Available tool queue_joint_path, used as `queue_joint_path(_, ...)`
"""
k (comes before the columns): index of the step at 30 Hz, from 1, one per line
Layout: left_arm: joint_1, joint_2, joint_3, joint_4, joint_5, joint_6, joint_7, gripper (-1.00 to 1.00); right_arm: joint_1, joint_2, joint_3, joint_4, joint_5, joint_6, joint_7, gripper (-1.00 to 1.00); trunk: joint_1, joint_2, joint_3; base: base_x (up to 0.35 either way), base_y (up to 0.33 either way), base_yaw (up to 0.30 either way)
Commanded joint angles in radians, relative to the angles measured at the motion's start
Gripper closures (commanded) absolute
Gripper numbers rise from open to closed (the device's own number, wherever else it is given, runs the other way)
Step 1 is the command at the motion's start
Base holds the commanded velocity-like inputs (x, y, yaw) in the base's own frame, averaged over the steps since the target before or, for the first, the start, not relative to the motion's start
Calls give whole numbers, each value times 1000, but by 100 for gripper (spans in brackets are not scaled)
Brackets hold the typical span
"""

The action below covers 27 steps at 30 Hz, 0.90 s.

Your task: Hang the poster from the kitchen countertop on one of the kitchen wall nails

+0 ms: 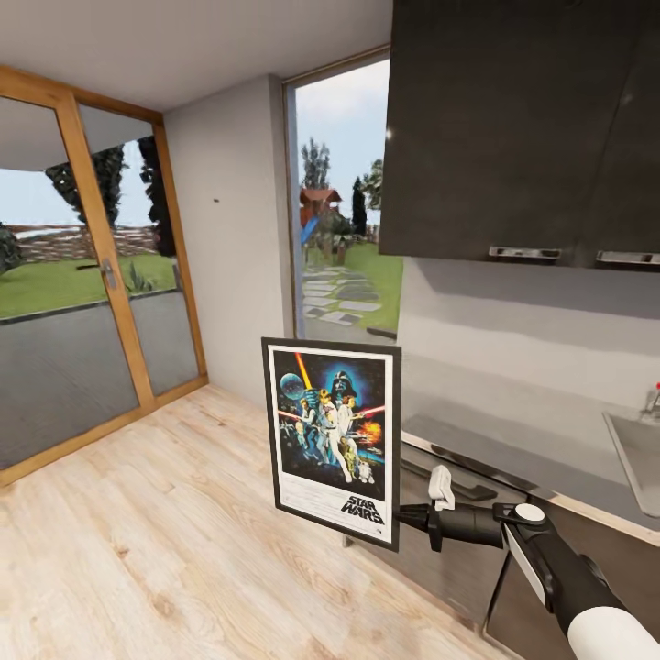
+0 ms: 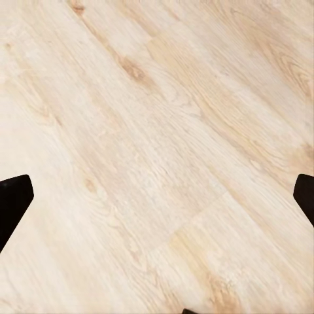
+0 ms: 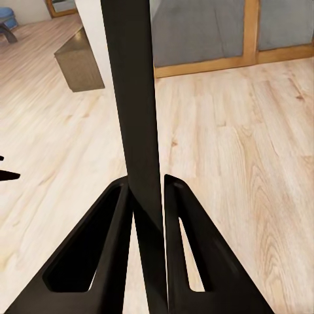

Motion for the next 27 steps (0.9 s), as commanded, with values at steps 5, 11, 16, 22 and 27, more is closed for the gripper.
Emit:
queue_joint_path(5,0,0,-1,-2,3,1,-1,-100,-1,-1,1,-1,-2,8,4,100,-19,34,14,0,0,0)
queue_joint_path(11,0,0,0,-3,3,0,-2,-100,-1,-1,1,-1,-2,8,4,100,-42,76,33,0,0,0)
queue_joint_path(16,0,0,0,-3,3,0,-2,-100,-1,-1,1,-1,-2,8,4,100,-61,111,48,0,0,0)
queue_joint_path(22,0,0,0,-4,3,0,-2,-100,-1,-1,1,-1,-2,9,4,100,-76,139,61,0,0,0)
queue_joint_path(27,0,0,1,-5,3,-1,-2,-100,-1,-1,1,-1,-1,9,4,100,-76,139,61,0,0,0)
